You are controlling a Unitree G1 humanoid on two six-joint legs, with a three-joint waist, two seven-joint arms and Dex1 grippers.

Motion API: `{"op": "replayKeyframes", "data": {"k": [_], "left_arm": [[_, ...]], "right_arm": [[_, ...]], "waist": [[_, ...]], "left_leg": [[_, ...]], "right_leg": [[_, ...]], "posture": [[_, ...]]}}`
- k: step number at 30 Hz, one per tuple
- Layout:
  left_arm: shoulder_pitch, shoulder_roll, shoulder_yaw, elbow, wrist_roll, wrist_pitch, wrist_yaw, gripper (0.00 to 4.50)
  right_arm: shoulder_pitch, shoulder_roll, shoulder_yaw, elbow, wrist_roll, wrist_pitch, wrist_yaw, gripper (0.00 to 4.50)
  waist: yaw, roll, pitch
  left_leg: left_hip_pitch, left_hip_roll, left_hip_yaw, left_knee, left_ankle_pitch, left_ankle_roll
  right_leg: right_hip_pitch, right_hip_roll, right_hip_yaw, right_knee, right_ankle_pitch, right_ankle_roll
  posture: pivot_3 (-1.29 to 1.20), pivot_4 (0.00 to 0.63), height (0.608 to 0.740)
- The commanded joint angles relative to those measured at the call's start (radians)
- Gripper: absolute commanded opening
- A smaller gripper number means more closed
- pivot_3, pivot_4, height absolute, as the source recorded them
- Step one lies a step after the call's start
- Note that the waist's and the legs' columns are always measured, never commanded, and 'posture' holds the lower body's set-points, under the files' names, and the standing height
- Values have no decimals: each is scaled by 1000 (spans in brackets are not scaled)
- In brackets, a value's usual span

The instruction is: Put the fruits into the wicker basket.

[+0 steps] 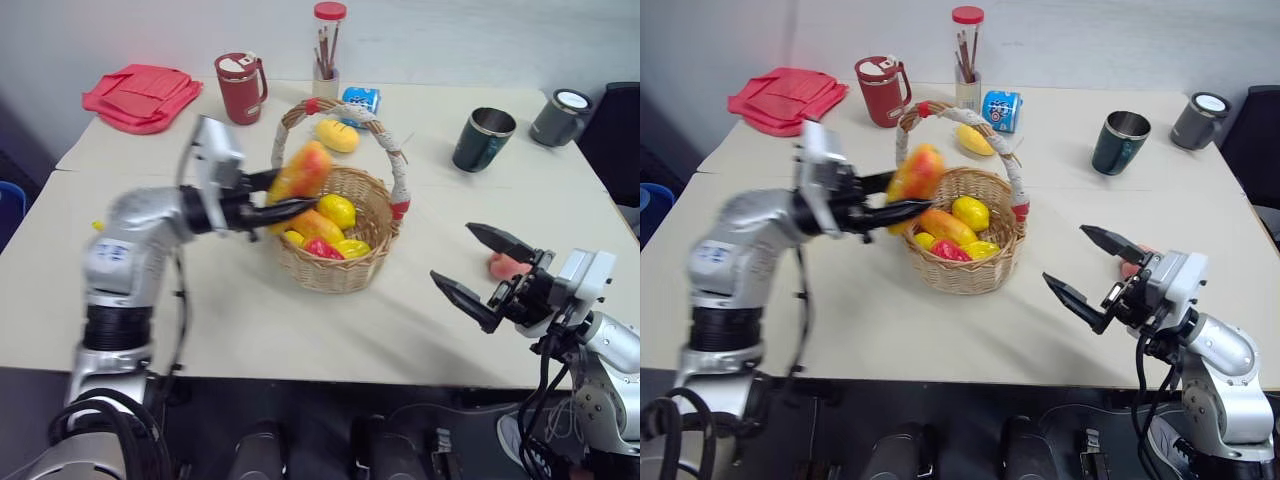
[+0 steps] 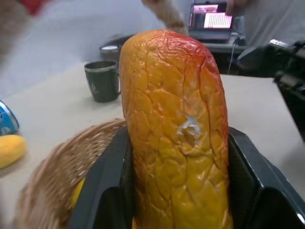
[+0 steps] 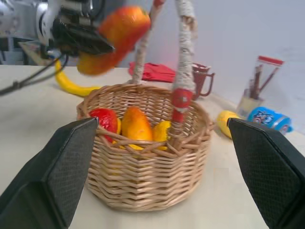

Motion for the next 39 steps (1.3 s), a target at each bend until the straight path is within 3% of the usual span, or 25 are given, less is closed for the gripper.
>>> {"op": "replayKeyframes", "data": {"k": [1, 8, 12, 16, 18, 21, 26, 33, 36, 39], "left_arm": [[17, -32, 6, -43, 14, 10, 95, 2295], [98, 52, 63, -57, -6, -79, 28, 4389], [251, 122, 221, -126, -88, -132, -29, 4456], [522, 182, 477, -165, -85, -213, -9, 4456], [707, 162, 665, -170, -90, -234, 23, 4456], [876, 121, 813, -135, -78, -287, 72, 4456], [1003, 69, 953, 21, -48, -376, 175, 4456], [943, 165, 891, 105, -48, -347, 220, 4456], [813, 308, 772, 129, -19, -358, 141, 4456], [597, 493, 638, 356, 79, -440, 85, 4456]], "right_arm": [[12, 0, -19, -37, 26, 10, -8, 4500], [-22, 10, 3, -27, 23, 20, -10, 4500], [-73, 11, 27, 2, 24, 25, 12, 4500], [-119, 12, 78, 8, 24, 27, 65, 4500], [-139, 22, 125, -3, 21, 18, 102, 4500], [-152, 35, 174, -23, 23, 13, 132, 4500], [-152, 48, 233, -52, 16, 9, 165, 4500], [-135, 61, 254, -63, -3, -22, 172, 4500], [-128, 56, 249, -55, -11, -28, 174, 4500], [-130, 56, 245, -45, -16, -31, 167, 4500]], "waist": [[-11, 0, 0], [-10, 0, 0], [-13, 0, 0], [-20, 1, 0], [-28, 1, 0], [-30, 0, 0], [-16, -1, -1], [-1, -4, -3], [8, -7, -4], [11, -8, -5]], "left_leg": [[1, 0, 0, -2, 0, 0], [2, 0, 0, -4, 1, -2], [1, 0, 0, -4, 1, -2], [2, 1, -3, -6, 1, -2], [2, 1, -3, -6, 1, -2], [2, 1, -6, -6, -1, 0], [2, 1, -9, -5, -4, 5], [2, 1, -11, -5, -6, 6], [2, 1, -11, -5, -6, 5], [2, 0, -10, -5, -5, 3]], "right_leg": [[-1, 1, 1, 0, 0, 0], [-3, 1, 2, -3, 0, 0], [-3, 1, 2, -3, 0, 0], [-4, 1, 3, -2, 0, 0], [-4, 0, 3, -3, 0, 0], [-3, -1, 2, -7, 0, 0], [-2, -4, 1, -7, 0, 0], [-1, -5, -2, -7, 0, -1], [-1, -4, -2, -7, 1, -2], [-2, -2, -3, -7, 1, -4]], "posture": [[0, 150, 740], [0, 150, 740], [0, 150, 740], [0, 150, 740], [0, 150, 740], [0, 150, 740], [0, 150, 740], [0, 150, 740], [0, 150, 740], [0, 150, 740]]}}
